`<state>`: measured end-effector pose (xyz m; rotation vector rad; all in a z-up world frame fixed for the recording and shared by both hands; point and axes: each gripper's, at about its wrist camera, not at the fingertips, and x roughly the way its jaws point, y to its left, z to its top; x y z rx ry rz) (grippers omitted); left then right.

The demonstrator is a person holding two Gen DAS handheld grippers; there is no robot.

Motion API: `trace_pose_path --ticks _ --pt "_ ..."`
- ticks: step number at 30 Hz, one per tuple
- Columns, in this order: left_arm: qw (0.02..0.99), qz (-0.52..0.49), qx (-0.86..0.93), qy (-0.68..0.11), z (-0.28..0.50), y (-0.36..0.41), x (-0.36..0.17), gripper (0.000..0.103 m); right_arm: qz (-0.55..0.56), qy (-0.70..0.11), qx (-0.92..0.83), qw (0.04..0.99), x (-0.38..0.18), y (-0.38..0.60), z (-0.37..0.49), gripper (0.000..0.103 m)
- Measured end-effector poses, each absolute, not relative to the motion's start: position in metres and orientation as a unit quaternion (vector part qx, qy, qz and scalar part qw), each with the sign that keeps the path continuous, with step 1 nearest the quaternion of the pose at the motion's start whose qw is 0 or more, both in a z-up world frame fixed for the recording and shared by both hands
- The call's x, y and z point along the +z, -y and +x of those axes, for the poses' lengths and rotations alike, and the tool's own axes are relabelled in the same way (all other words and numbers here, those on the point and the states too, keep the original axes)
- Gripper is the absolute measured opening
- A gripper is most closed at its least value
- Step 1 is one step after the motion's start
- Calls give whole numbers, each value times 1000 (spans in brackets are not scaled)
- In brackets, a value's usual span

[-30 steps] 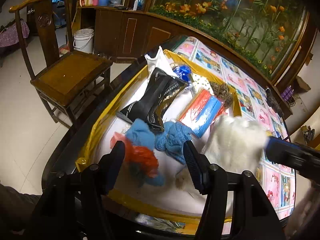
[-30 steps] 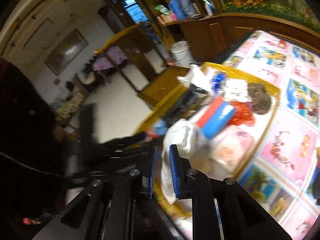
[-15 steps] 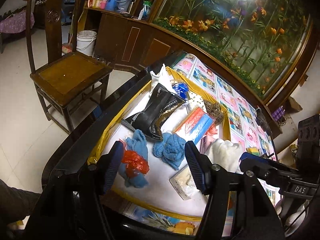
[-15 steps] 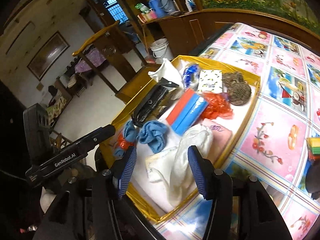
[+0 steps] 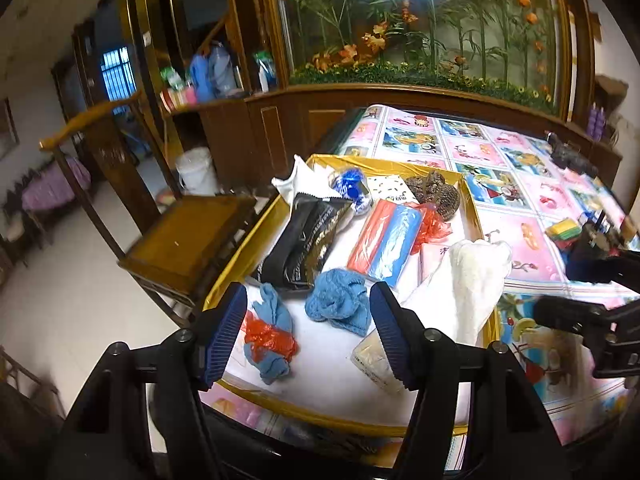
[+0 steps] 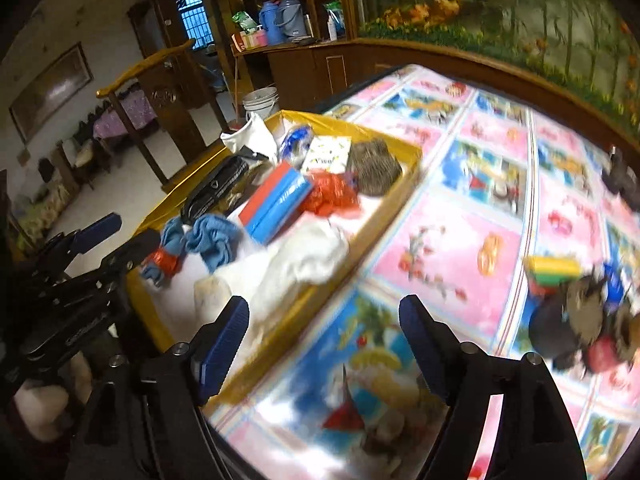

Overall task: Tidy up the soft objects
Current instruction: 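Move both grippers back over the table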

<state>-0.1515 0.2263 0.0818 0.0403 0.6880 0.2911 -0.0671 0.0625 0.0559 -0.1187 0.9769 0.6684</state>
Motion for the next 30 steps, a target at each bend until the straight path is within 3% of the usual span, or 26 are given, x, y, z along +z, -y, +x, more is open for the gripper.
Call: trace_pose_path --ticks 22,30 --pt "926 88 111 -351 -144 -151 91 63 43 -463 272 842 60 84 -80 79" --pt "918 17 -38 -394 -105 -124 104 63 124 -438 159 876 85 223 -60 82"
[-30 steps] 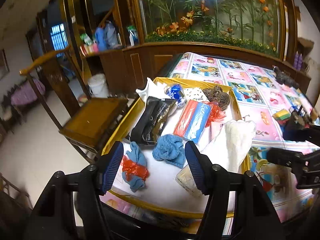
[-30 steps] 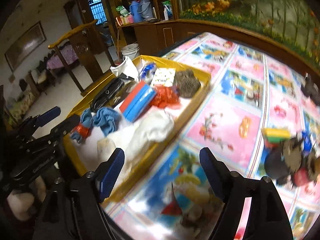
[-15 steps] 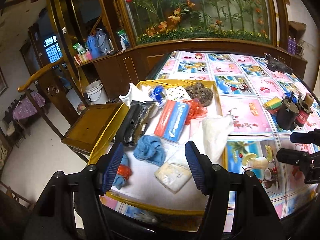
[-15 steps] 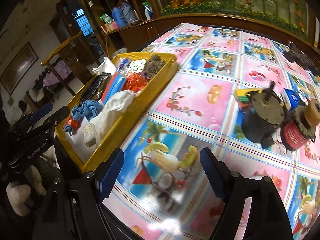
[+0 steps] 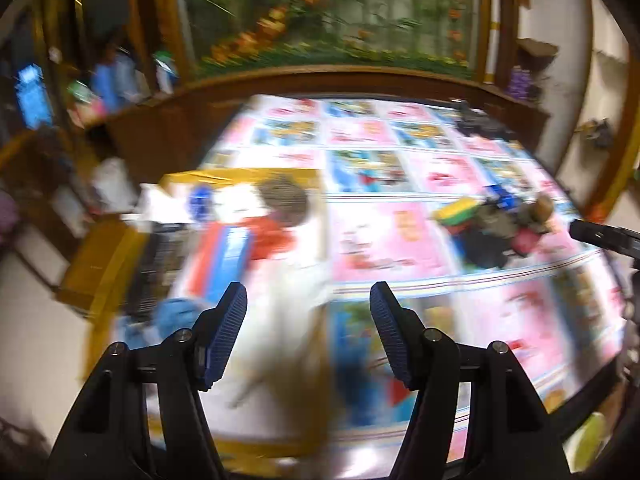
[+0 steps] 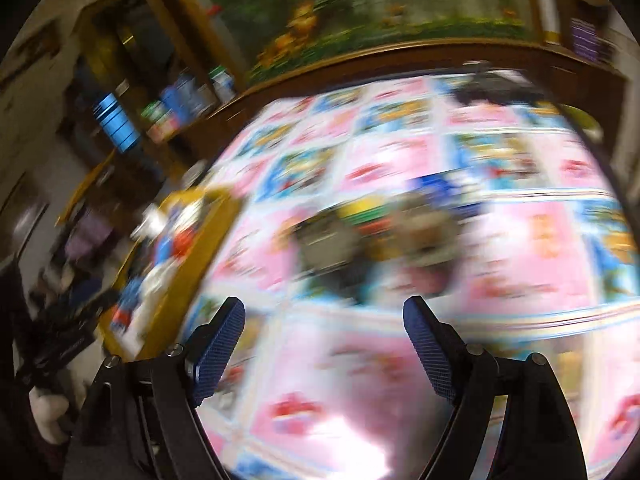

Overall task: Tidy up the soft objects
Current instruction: 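Move both grippers back over the table, then grasp the yellow-green striped sponge pack with the left gripper while the right approaches the blue tissue pack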

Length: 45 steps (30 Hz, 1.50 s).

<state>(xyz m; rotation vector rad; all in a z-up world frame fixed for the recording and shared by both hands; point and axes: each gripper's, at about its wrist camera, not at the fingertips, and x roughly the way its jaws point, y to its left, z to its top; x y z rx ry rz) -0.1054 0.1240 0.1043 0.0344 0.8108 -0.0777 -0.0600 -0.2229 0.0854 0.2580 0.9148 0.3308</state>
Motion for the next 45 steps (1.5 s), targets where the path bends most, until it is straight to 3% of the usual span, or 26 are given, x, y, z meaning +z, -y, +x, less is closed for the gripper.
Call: trace_pose_path --ticks 12,19,24,34,36,45 --pt "877 -29 -158 -453 -22 -52 97 63 168 -483 114 852 71 294 17 82" --pt "860 -55 -139 -488 10 -66 69 63 174 -545 176 801 70 289 95 83" --pt "854 -88 -136 -494 17 -82 58 63 161 -626 280 710 69 227 145 86" --pt "863 -121 -136 -471 8 -112 67 63 57 -776 242 580 -6 110 202 89" --pt "865 -122 -133 -468 9 -117 68 63 47 -783 234 575 -14 94 209 102" --pt "859 -89 -150 -481 19 -95 61 63 120 -681 269 671 37 110 238 99"
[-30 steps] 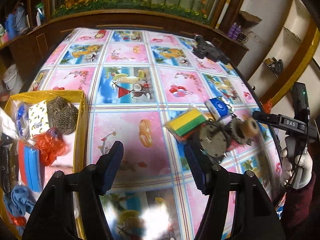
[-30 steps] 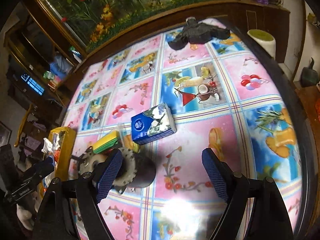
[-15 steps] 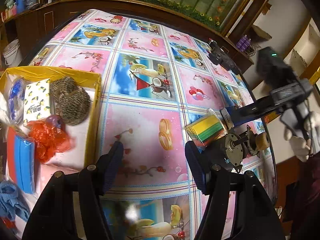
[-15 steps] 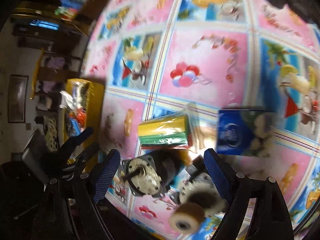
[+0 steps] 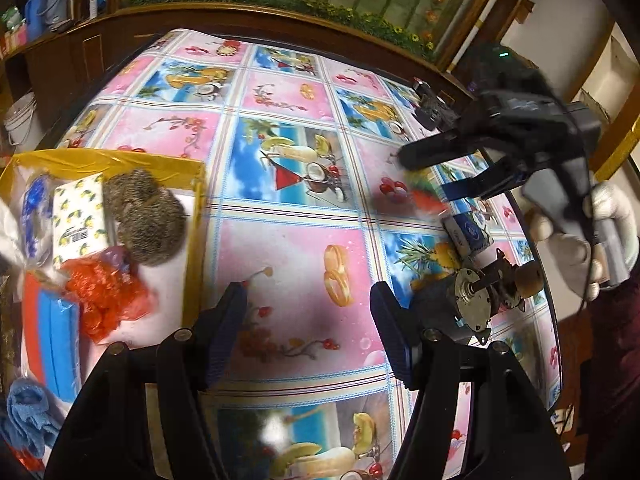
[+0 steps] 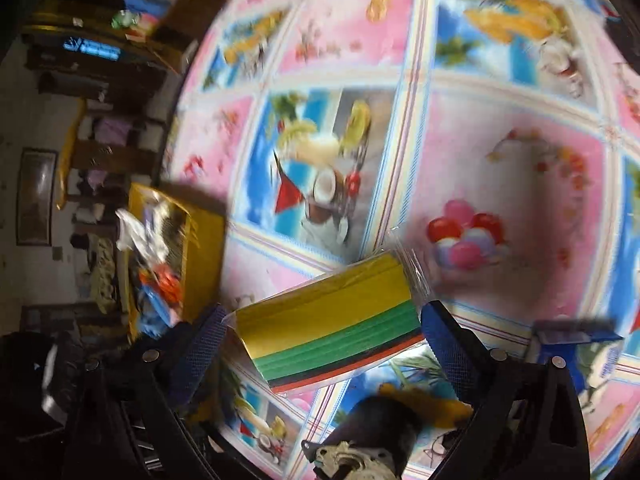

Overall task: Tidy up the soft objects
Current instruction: 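Grasp the yellow-green striped sponge pack with the left gripper while the right approaches the blue tissue pack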

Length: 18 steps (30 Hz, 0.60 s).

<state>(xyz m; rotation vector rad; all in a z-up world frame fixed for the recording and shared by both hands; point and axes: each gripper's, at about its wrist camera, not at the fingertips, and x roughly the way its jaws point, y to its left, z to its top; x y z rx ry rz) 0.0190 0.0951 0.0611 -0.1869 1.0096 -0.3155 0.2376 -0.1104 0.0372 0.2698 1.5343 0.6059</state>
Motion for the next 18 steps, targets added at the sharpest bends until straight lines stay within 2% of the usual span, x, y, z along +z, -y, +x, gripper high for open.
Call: trace_pose_path --ticks 4,9,12,18 --pt "863 -71 -158 -475 32 -80 65 63 125 -660 231 704 53 161 220 99" --pt "862 -65 -177 -471 45 -61 74 63 208 -629 269 699 58 215 195 99" --pt "863 -50 -184 -468 50 -47 82 63 176 -600 214 750 65 248 187 98" --pt "852 -28 -197 -484 68 -23 77 63 144 -611 200 753 52 248 177 97"
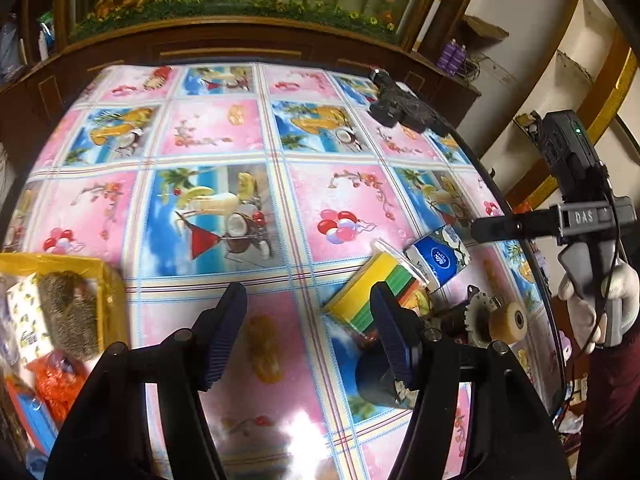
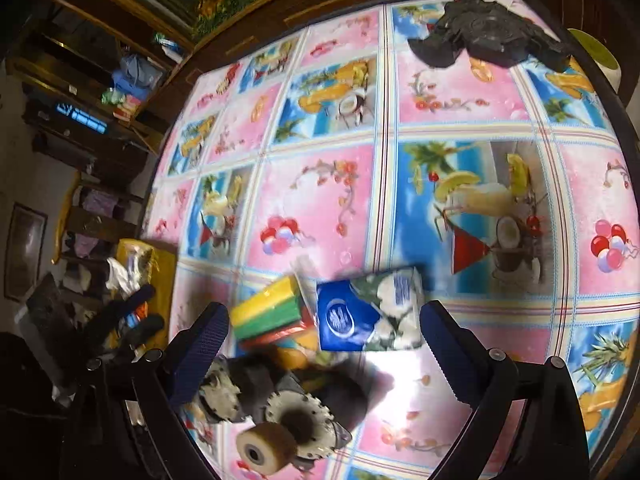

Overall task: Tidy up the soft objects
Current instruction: 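Grasp the yellow-green striped sponge pack with the left gripper while the right approaches the blue tissue pack, then grasp the blue tissue pack with the right gripper and lift it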

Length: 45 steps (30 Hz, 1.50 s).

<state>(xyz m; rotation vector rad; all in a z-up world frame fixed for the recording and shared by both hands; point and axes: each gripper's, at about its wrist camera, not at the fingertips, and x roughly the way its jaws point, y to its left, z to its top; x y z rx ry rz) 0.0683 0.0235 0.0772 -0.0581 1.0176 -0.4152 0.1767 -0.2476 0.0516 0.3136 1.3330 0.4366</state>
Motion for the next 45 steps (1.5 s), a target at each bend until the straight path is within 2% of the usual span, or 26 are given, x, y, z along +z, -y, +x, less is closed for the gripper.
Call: trace_pose_path --ticks 3,7,9,17,25,27,29,32,33,35,43,45 --pt "831 -9 -213 -514 84 -5 62 63 129 -621 182 751 46 242 179 97" --pt "799 99 -234 -545 102 35 33 64 125 -628 169 749 37 235 182 97" --pt "787 122 -256 -548 110 46 26 66 116 -632 167 748 29 233 182 97" --pt "767 153 -293 -549 131 64 21 73 88 -653 164 734 2 216 192 97" --pt "734 117 -368 -558 125 85 22 75 104 -649 157 737 -5 220 200 98" --pt "730 143 -374 -554 119 92 21 75 102 -645 150 743 -5 228 199 97" --pt "738 213 -345 -539 110 100 16 76 87 -642 146 747 -4 233 196 97" --pt "735 231 -334 -542 110 99 15 75 62 -642 134 752 -3 235 191 97" --pt "737 230 -331 -543 111 95 16 70 57 -642 130 754 -2 235 189 97" --pt "742 224 -321 -545 114 82 18 68 53 -641 123 756 0 235 187 97" --pt "772 140 -261 -563 127 21 24 67 69 -643 145 749 3 225 187 97" --pt "769 123 -249 -576 128 22 19 73 60 -646 147 747 1 217 189 98"
